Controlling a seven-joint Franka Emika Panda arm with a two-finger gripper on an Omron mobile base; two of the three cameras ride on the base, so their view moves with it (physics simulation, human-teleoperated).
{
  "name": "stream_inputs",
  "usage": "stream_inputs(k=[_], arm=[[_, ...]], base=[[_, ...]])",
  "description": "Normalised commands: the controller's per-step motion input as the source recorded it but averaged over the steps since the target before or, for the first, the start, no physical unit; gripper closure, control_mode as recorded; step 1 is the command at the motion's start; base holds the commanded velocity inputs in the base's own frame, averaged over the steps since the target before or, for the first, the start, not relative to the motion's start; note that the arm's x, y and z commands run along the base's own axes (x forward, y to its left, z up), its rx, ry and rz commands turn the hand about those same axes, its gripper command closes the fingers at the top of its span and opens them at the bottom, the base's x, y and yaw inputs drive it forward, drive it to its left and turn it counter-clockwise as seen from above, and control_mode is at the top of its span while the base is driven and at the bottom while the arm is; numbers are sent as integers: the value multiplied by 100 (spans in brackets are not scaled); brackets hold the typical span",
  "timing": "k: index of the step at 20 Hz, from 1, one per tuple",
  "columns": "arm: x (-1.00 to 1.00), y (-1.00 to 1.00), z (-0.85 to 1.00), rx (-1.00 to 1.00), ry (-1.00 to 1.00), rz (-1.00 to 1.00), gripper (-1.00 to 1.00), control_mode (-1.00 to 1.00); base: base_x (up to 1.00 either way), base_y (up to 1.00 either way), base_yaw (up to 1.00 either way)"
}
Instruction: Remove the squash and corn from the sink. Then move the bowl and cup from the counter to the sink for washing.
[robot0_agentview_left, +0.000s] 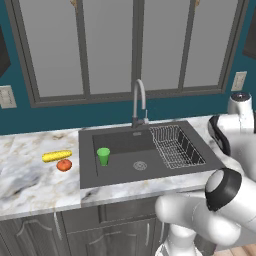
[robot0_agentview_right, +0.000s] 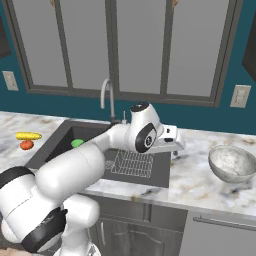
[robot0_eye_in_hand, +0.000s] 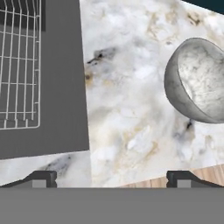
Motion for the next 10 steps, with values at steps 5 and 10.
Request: stream_inputs(k=[5,10], arm=[[0,-29,3,0,0,0,-100,-100],[0,-25,7,-3,0,0,-100,-100]], base=[[0,0,0],[0,0,0]])
